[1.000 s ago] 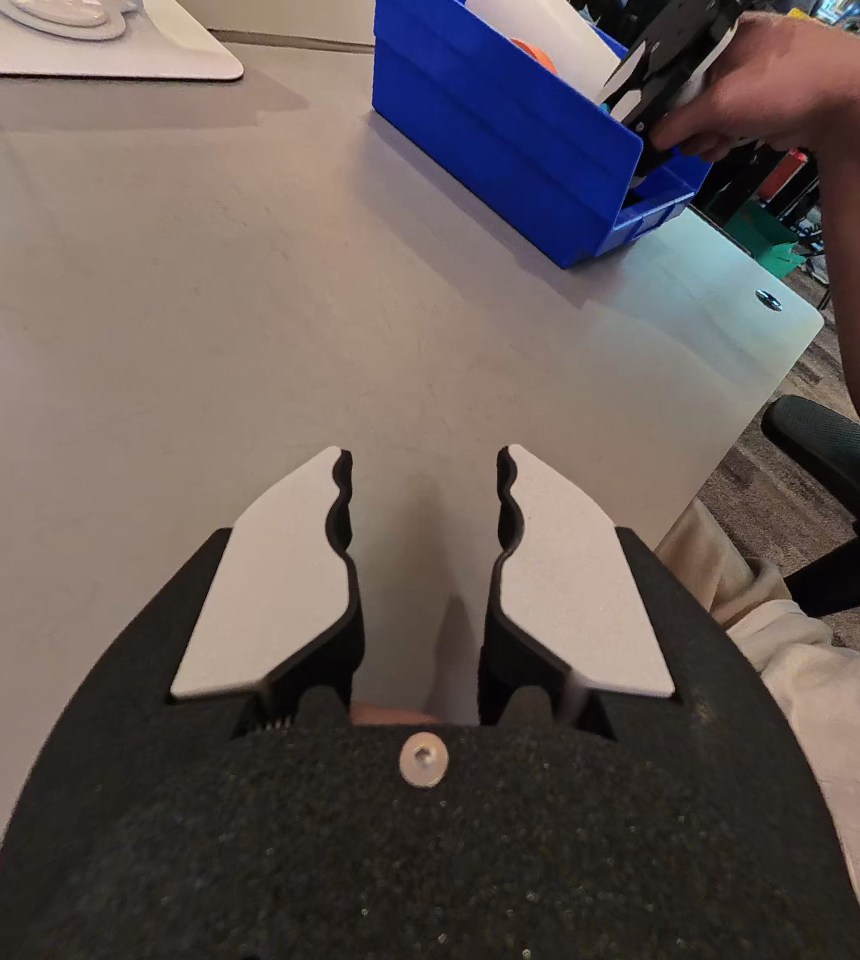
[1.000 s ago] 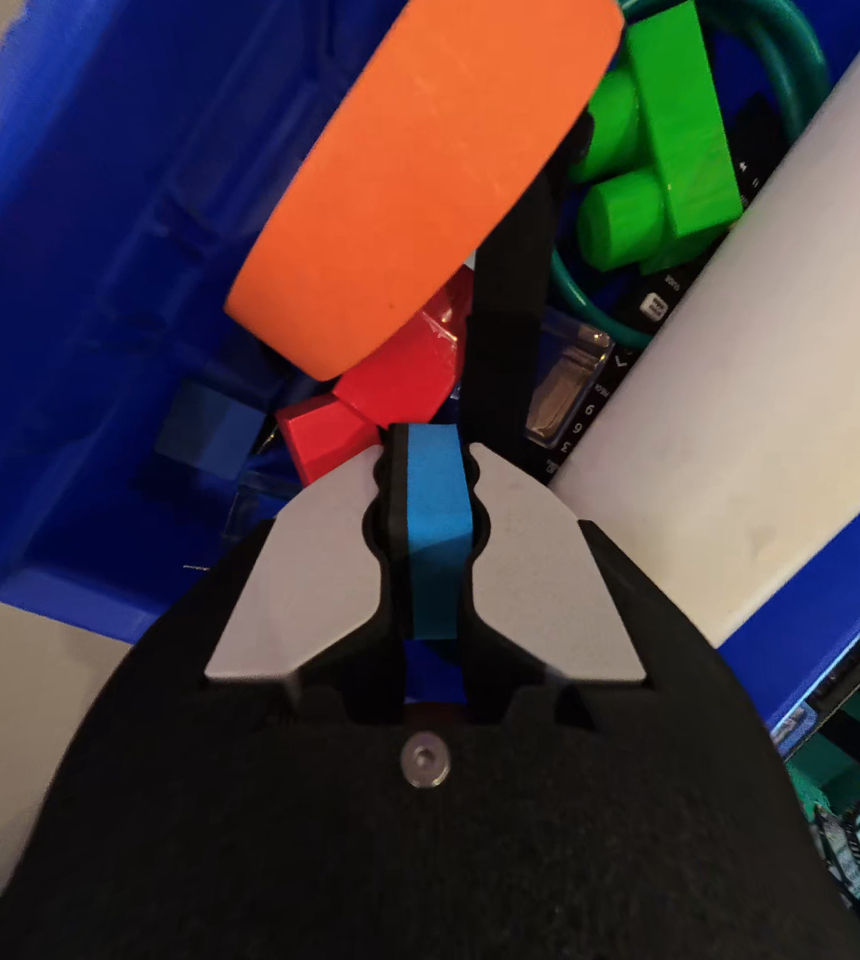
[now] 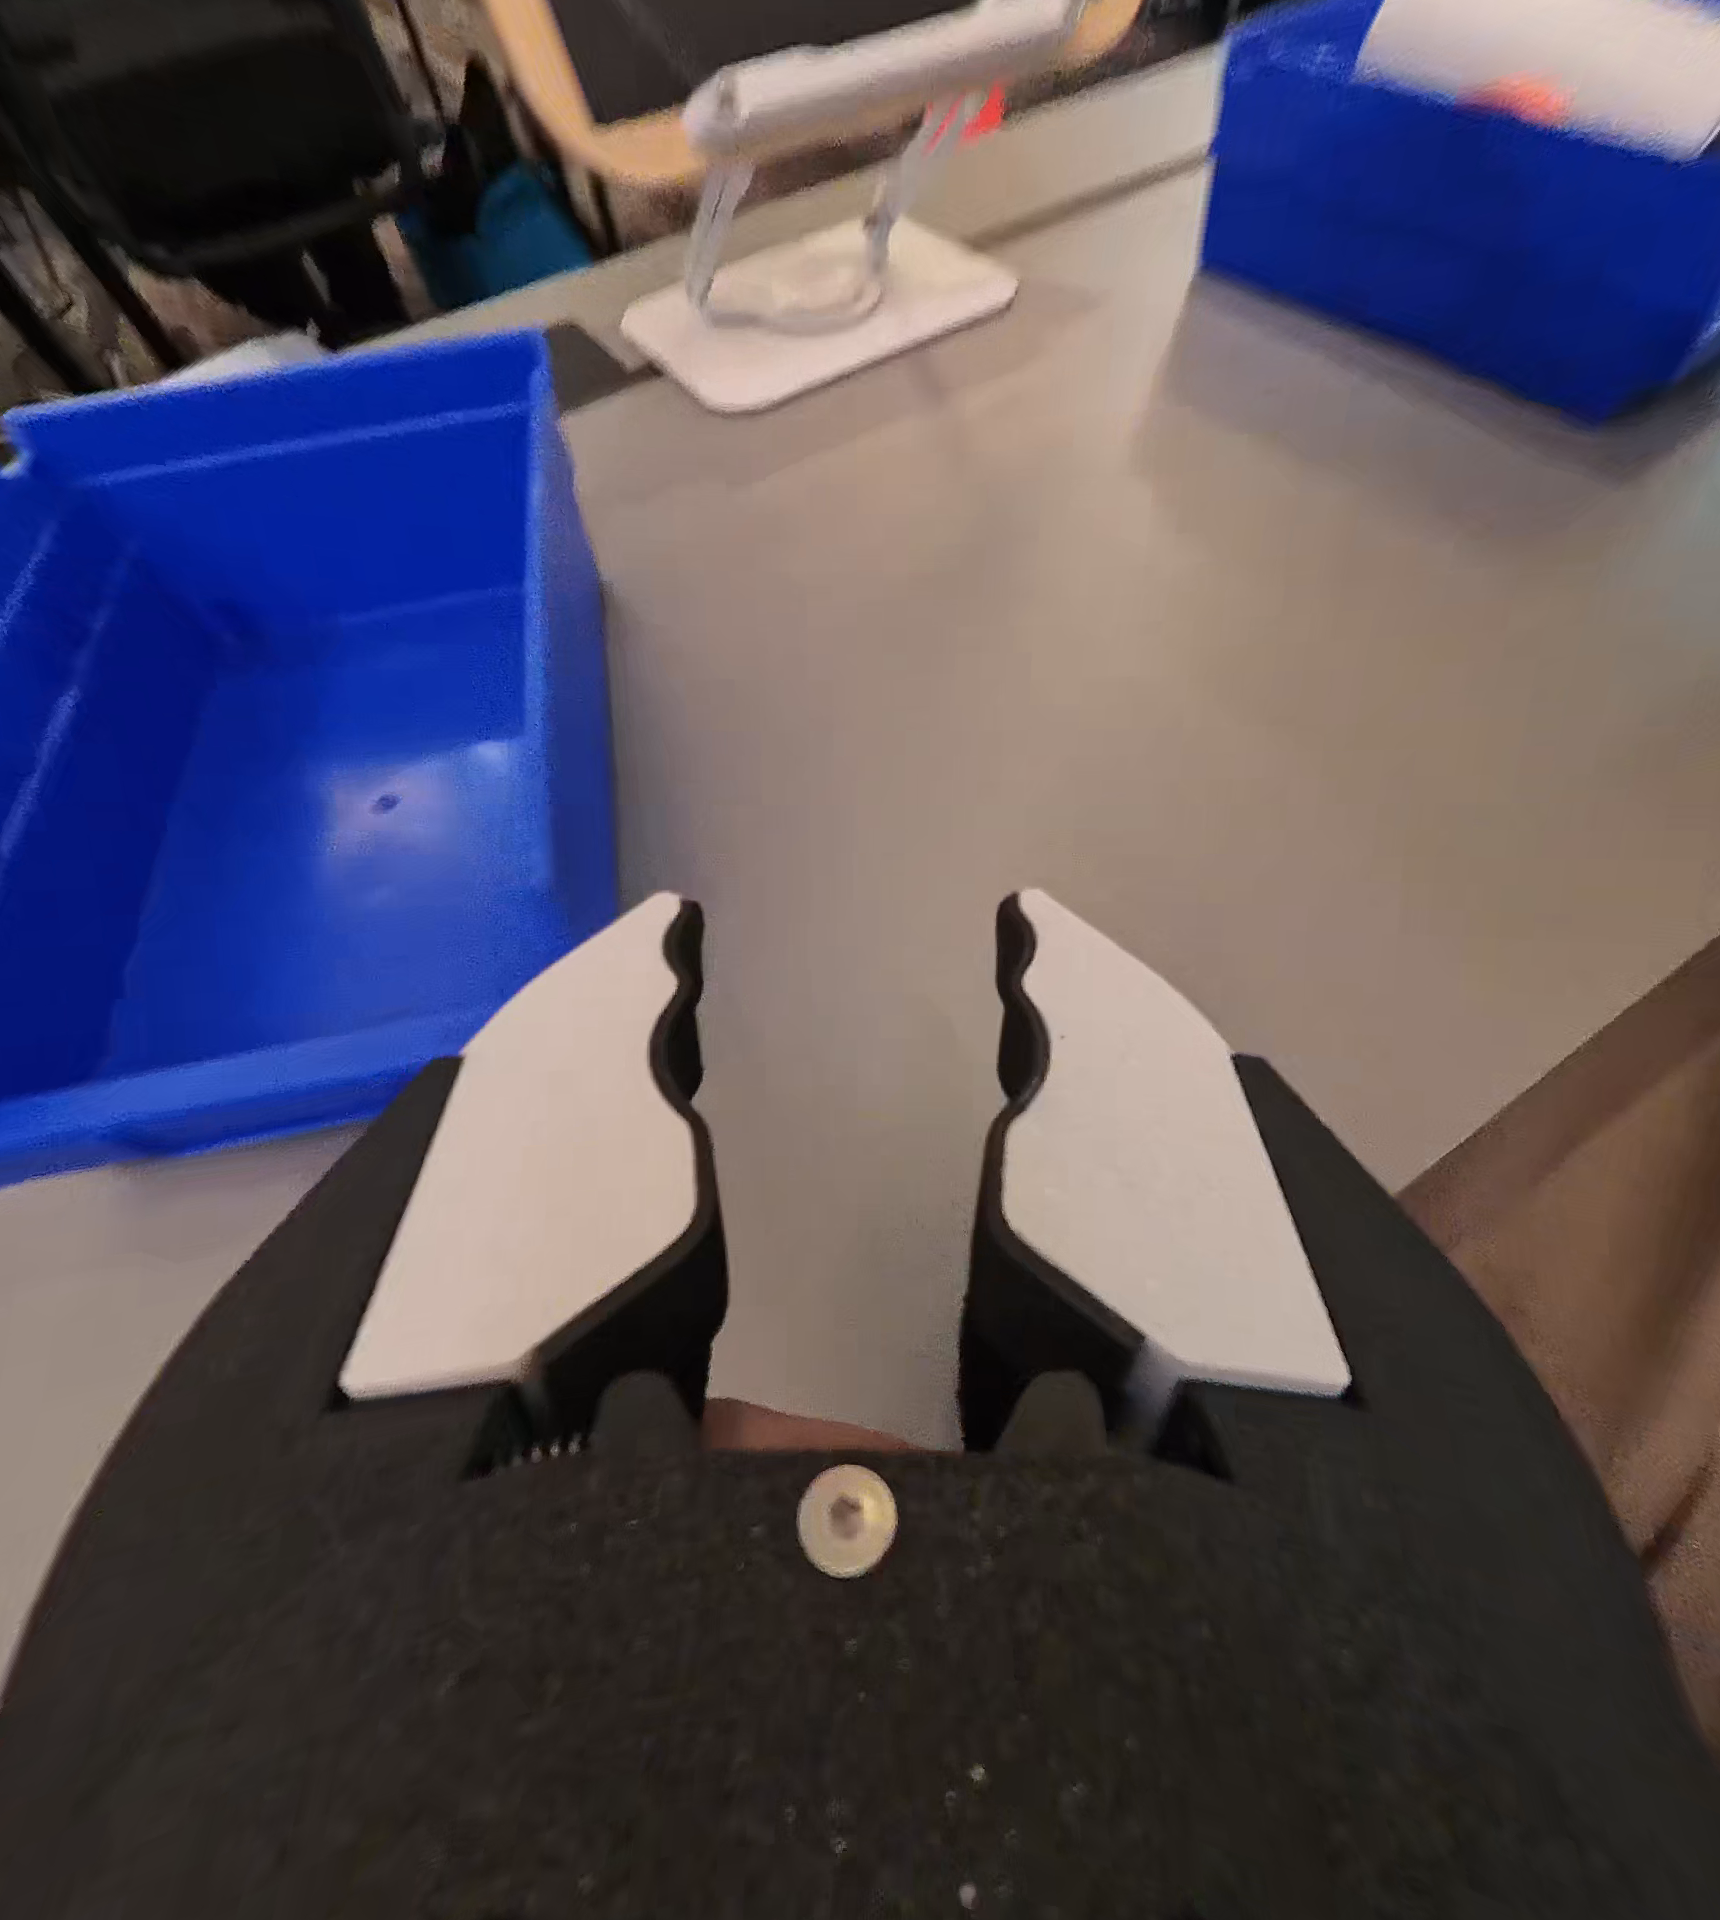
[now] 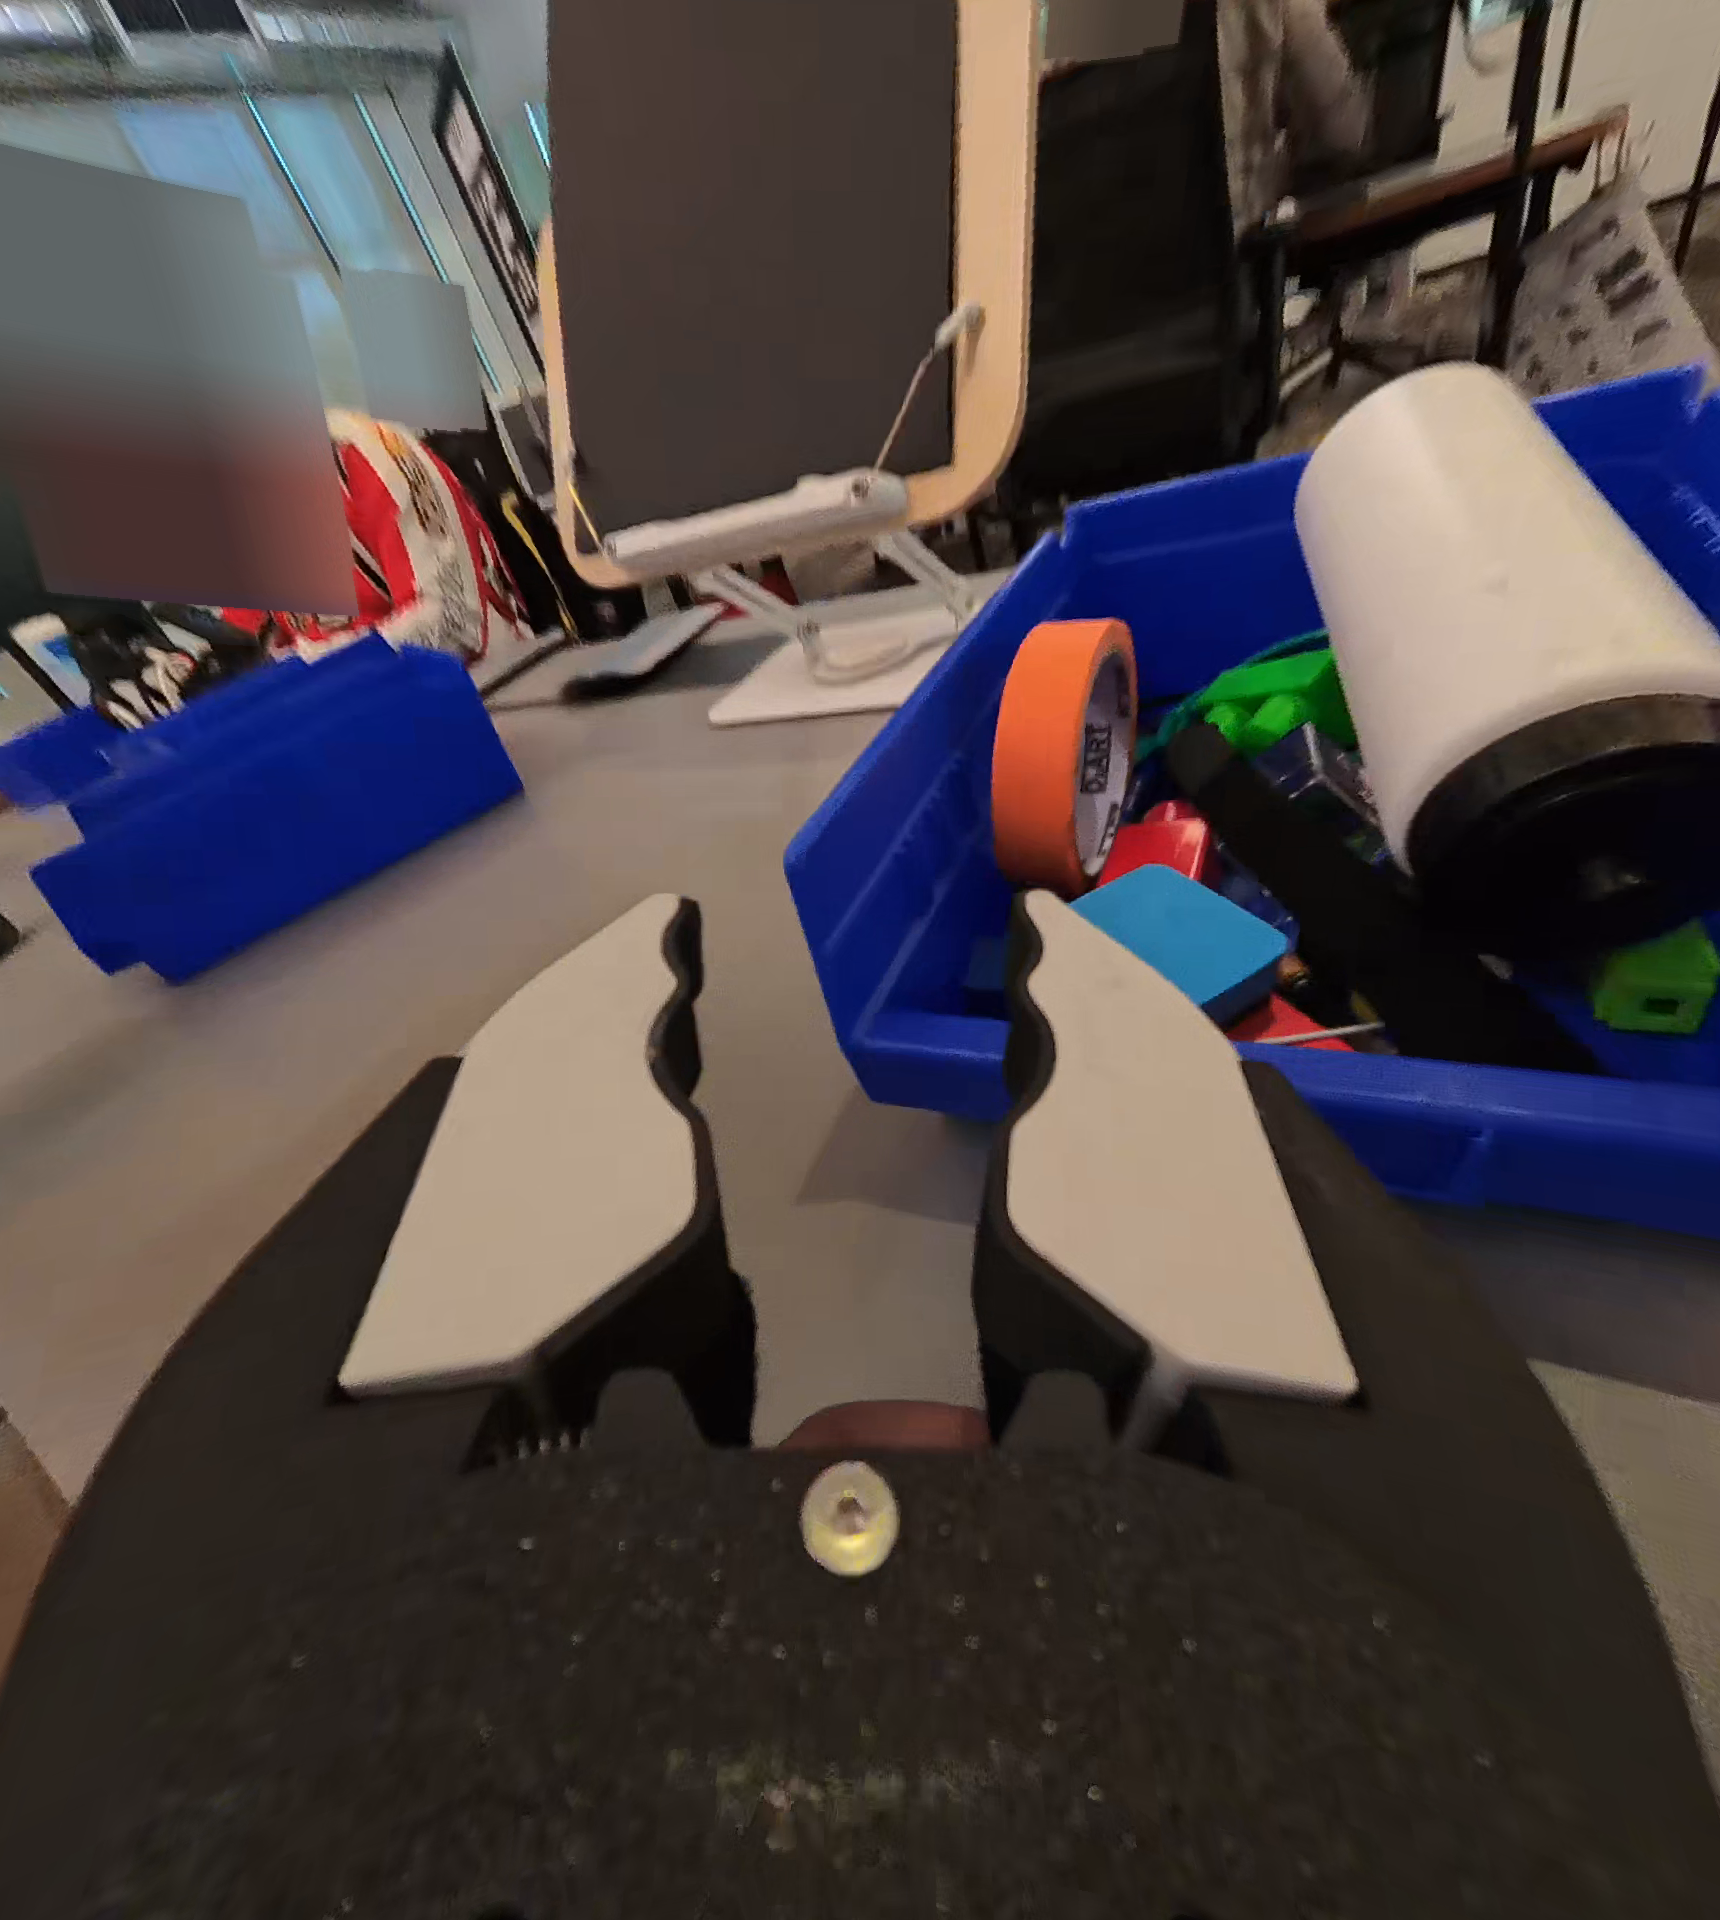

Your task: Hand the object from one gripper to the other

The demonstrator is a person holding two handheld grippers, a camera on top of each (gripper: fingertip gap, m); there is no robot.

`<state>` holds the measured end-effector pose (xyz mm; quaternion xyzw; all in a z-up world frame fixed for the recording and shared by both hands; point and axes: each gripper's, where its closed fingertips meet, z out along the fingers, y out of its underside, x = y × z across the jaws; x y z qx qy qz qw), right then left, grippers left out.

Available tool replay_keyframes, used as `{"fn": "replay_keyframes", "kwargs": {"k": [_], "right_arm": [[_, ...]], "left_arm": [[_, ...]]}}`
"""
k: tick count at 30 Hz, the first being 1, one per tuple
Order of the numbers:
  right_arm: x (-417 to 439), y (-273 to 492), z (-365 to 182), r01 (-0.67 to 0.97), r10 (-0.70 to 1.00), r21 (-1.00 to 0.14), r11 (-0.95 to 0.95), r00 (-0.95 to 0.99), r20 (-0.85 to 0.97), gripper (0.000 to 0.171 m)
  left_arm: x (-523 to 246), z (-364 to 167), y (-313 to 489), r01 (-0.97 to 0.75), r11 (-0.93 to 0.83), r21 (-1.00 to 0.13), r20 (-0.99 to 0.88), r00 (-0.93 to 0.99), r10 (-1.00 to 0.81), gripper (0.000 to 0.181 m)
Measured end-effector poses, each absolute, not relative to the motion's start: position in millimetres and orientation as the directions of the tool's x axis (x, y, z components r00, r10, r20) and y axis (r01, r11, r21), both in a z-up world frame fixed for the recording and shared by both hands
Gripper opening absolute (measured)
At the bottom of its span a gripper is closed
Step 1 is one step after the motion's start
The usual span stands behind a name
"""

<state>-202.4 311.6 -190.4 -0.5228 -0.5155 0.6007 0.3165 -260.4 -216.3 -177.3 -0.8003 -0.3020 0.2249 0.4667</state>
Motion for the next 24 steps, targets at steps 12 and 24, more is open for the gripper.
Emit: {"fn": "replay_keyframes", "kwargs": {"k": [12,24], "right_arm": [[-227,362,-195,0.108,0.995,-0.992,-0.06,-0.067,-0.068,0.048],[-227,382,-215,0.203,0.998,-0.978,-0.053,-0.025,-0.059,0.05]], "left_arm": [[-355,-210,-325,0.447,-0.528,-0.722,-0.193,0.603,0.774,0.055],[-373,-229,-339,0.528,-0.565,-0.634,-0.201,0.593,0.78,0.055]]}}
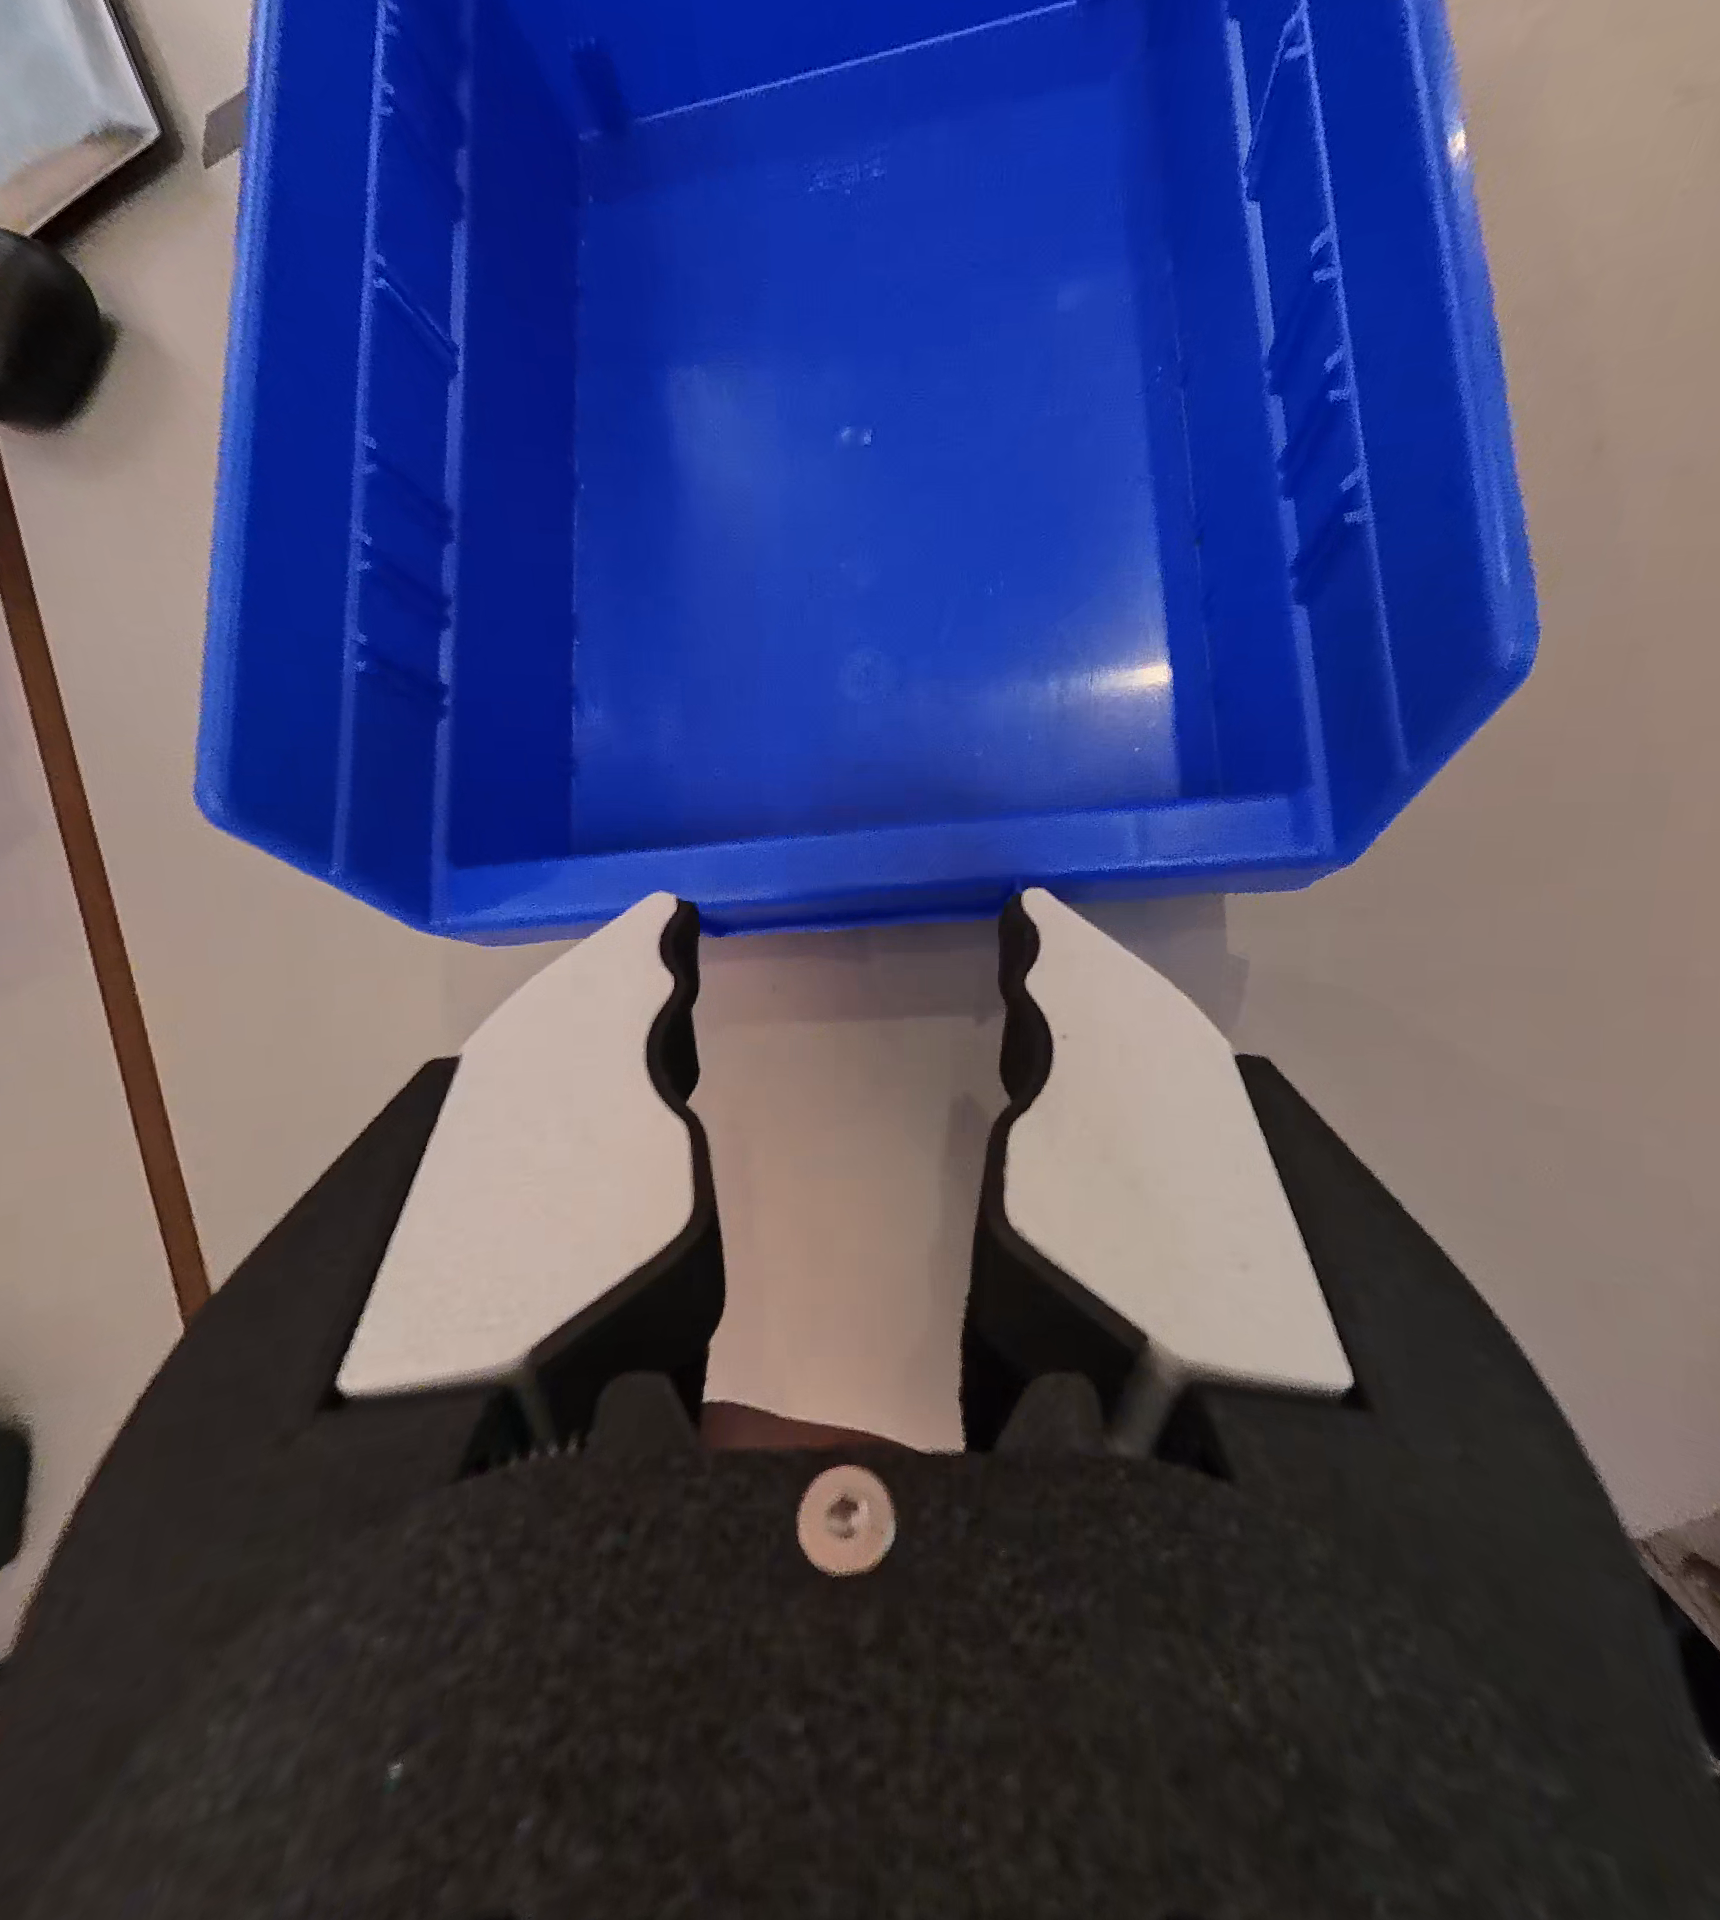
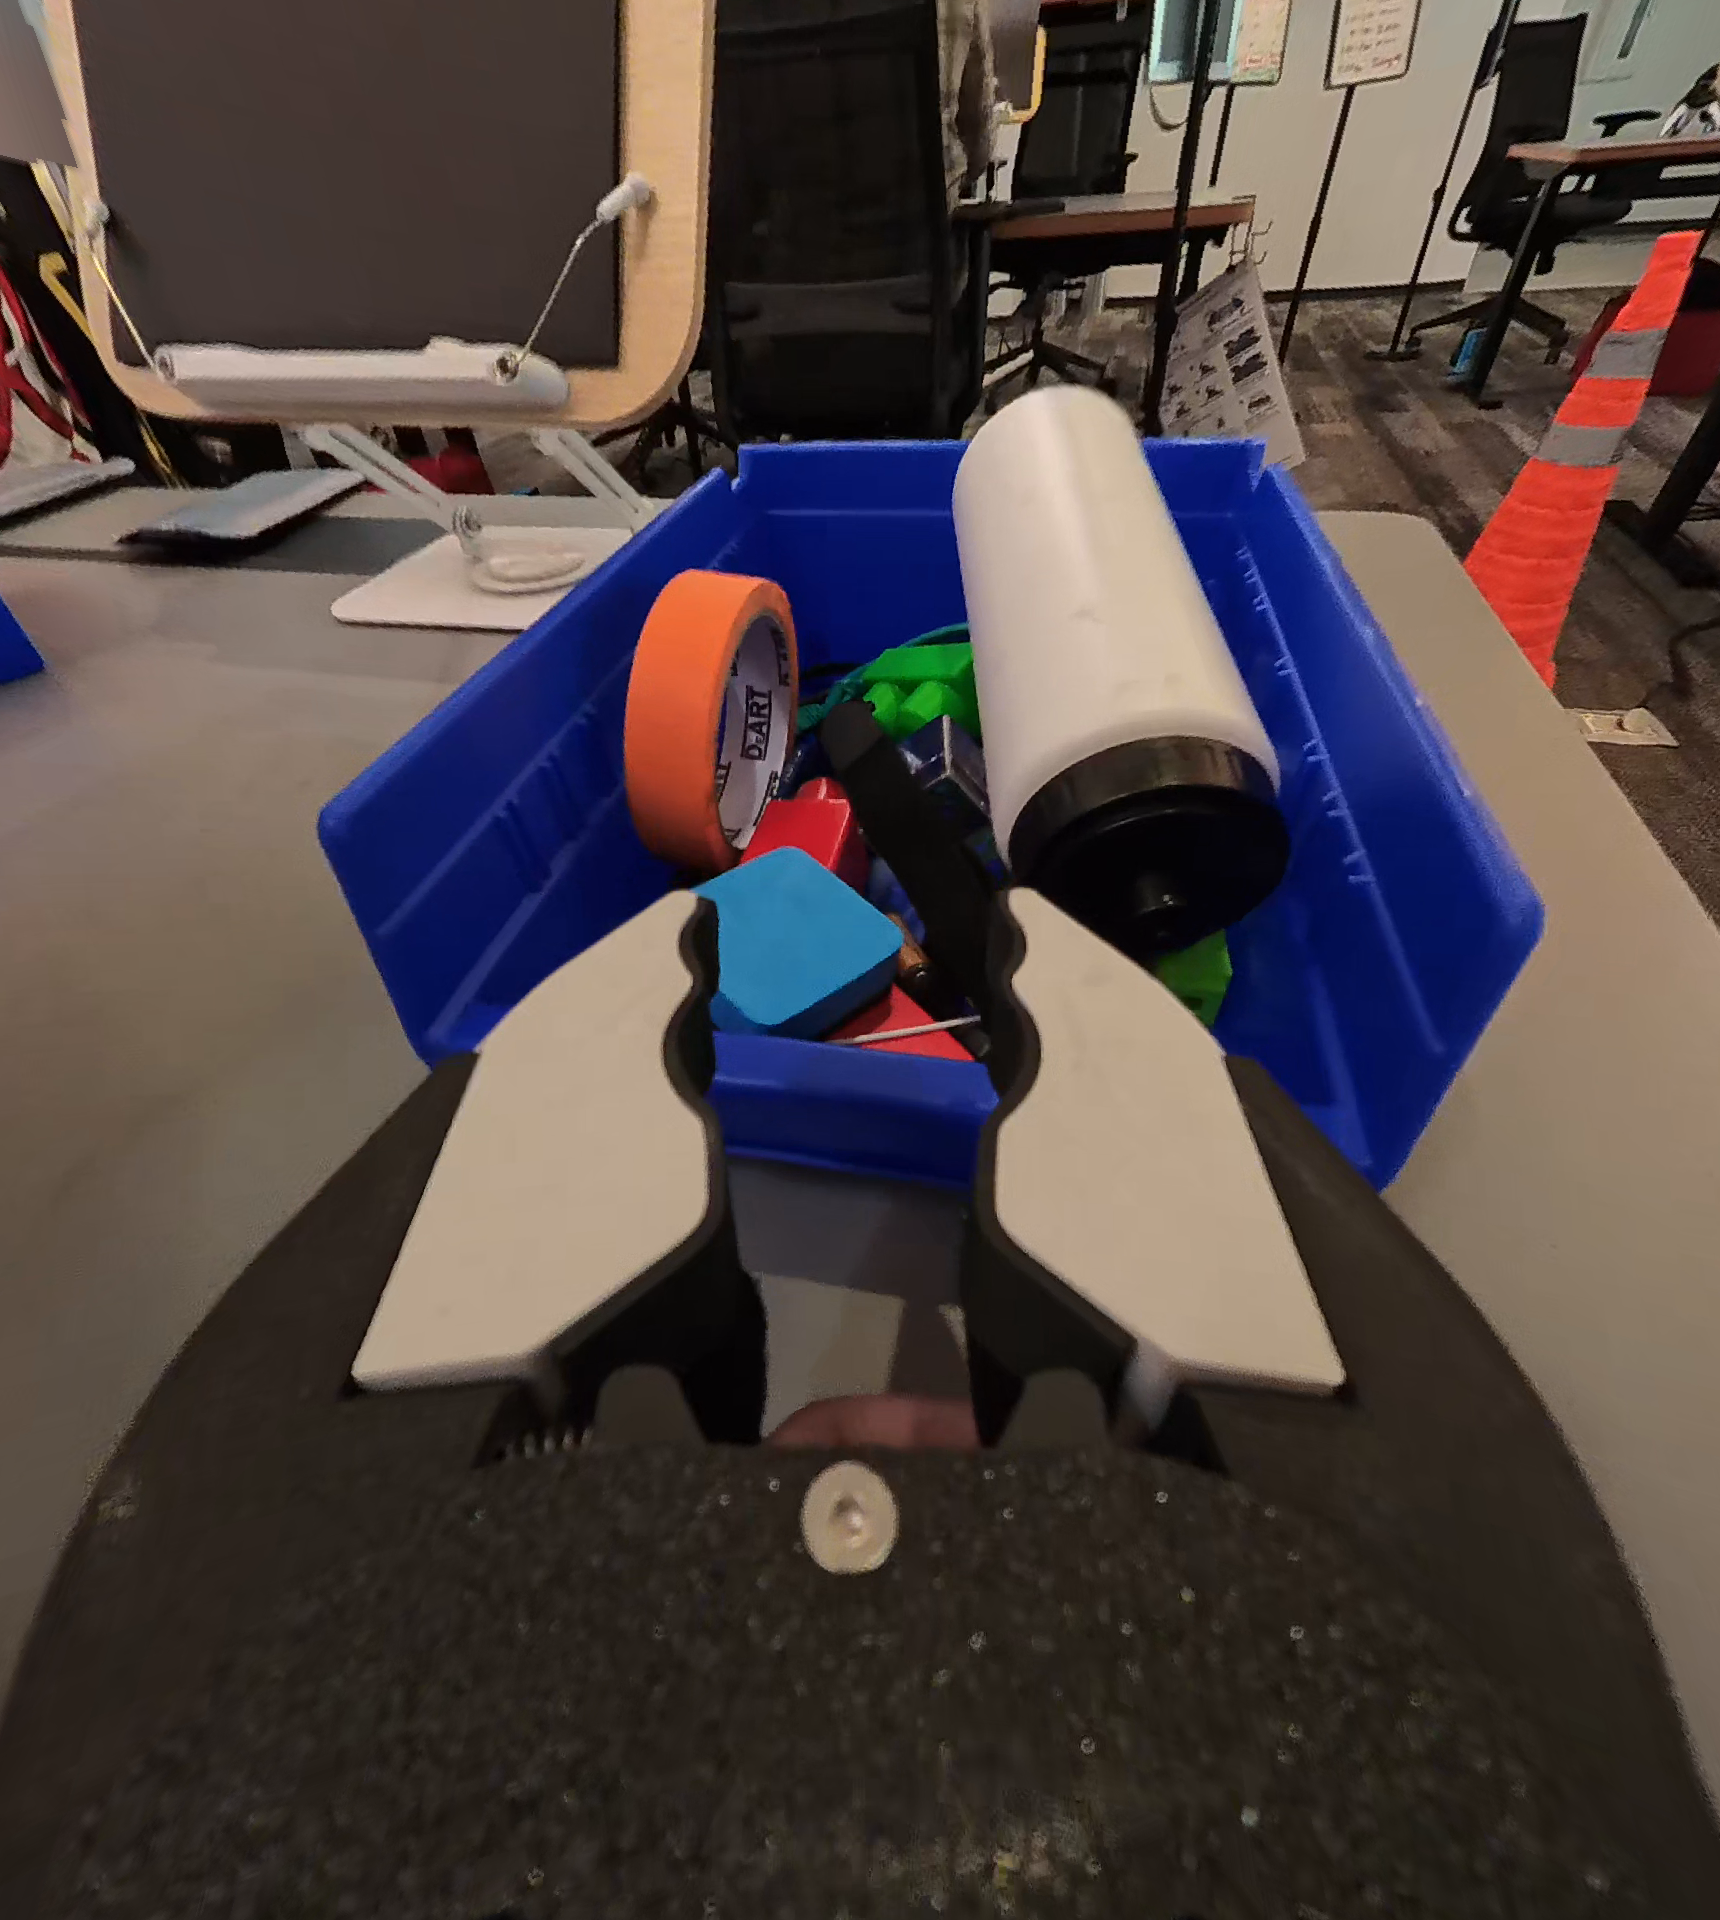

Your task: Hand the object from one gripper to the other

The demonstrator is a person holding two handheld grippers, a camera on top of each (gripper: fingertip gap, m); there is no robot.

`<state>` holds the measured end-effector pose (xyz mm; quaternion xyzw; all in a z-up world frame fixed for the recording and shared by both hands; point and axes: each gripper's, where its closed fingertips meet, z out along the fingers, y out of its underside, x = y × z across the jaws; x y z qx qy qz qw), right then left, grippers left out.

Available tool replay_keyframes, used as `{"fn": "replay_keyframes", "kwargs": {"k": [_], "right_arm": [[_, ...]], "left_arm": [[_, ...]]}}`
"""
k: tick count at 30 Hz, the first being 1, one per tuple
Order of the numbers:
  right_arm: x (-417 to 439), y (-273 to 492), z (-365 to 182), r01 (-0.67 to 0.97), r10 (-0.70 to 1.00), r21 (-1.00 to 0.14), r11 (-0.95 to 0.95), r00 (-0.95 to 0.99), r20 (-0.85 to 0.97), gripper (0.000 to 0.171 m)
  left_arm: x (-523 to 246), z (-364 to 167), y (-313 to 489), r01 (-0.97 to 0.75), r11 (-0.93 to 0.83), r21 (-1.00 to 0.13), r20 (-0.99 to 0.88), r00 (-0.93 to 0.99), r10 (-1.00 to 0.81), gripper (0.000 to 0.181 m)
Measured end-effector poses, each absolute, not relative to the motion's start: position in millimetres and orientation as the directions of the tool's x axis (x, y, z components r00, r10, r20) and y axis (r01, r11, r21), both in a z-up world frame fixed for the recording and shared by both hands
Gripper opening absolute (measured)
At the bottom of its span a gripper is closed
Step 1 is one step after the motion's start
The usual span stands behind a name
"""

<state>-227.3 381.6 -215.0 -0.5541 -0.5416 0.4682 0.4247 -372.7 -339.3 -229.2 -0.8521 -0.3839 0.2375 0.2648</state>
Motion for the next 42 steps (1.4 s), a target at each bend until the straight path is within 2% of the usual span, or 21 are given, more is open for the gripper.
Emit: {"fn": "replay_keyframes", "kwargs": {"k": [5,13,16,17,18,21,23,26,28,30,31,33,36,39,40,42], "right_arm": [[-227,374,-222,0.252,0.998,-0.967,0.026,-0.055,0.013,0.05],[-229,344,-225,0.277,0.981,-0.948,0.156,-0.153,0.117,0.055],[-234,306,-227,0.307,0.956,-0.931,0.199,-0.271,0.115,0.063],[-238,296,-226,0.321,0.959,-0.928,0.191,-0.265,0.106,0.075],[-242,290,-225,0.341,0.968,-0.924,0.172,-0.234,0.094,0.078],[-252,264,-215,0.338,0.978,-0.933,0.125,-0.201,0.058,0.077],[-261,259,-219,0.361,0.989,-0.928,0.094,-0.139,0.046,0.083],[-272,265,-232,0.463,0.998,-0.884,0.064,-0.029,0.057,0.079],[-273,253,-233,0.47,0.998,-0.881,0.052,-0.054,0.029,0.073],[-273,239,-230,0.458,0.995,-0.889,-0.007,-0.082,-0.05,0.102],[-273,235,-229,0.449,0.993,-0.893,-0.035,-0.084,-0.081,0.105],[-272,228,-225,0.431,0.985,-0.898,-0.085,-0.102,-0.142,0.101],[-266,206,-222,0.417,0.963,-0.905,-0.08,-0.202,-0.179,0.098],[-253,198,-215,0.397,0.956,-0.917,-0.029,-0.258,-0.142,0.068],[-249,208,-205,0.346,0.968,-0.938,-0.023,-0.226,-0.107,0.063],[-237,258,-185,0.279,1.0,-0.96,0.023,-0.004,0.022,0.057]], "left_arm": [[-370,-233,-341,0.546,-0.585,-0.6,-0.224,0.587,0.778,0.056],[-348,-182,-325,0.503,-0.504,-0.702,-0.246,0.492,0.835,0.056],[-320,-161,-274,0.391,-0.505,-0.77,-0.247,0.546,0.8,0.06],[-310,-157,-252,0.339,-0.509,-0.791,-0.257,0.571,0.779,0.06],[-298,-159,-229,0.301,-0.511,-0.805,-0.253,0.605,0.755,0.06],[-258,-184,-160,0.296,-0.495,-0.817,-0.158,0.71,0.686,0.064],[-234,-203,-117,0.307,-0.452,-0.838,-0.071,0.759,0.647,0.066],[-217,-214,-85,0.234,-0.496,-0.836,-0.145,0.777,0.613,0.066],[-211,-207,-70,0.196,-0.439,-0.877,-0.138,0.772,0.621,0.06],[-202,-205,-55,0.235,-0.352,-0.906,-0.03,0.794,0.607,0.061],[-198,-206,-48,0.263,-0.329,-0.907,0.02,0.806,0.591,0.063],[-196,-210,-35,0.297,-0.302,-0.906,0.071,0.809,0.584,0.065],[-204,-213,-13,0.251,-0.312,-0.917,0.012,0.796,0.605,0.044],[-205,-215,29,0.18,-0.354,-0.918,-0.066,0.81,0.582,0.052],[-206,-214,49,0.164,-0.356,-0.92,-0.071,0.824,0.562,0.059],[-212,-208,89,0.153,-0.341,-0.928,-0.06,0.84,0.539,0.064]]}}
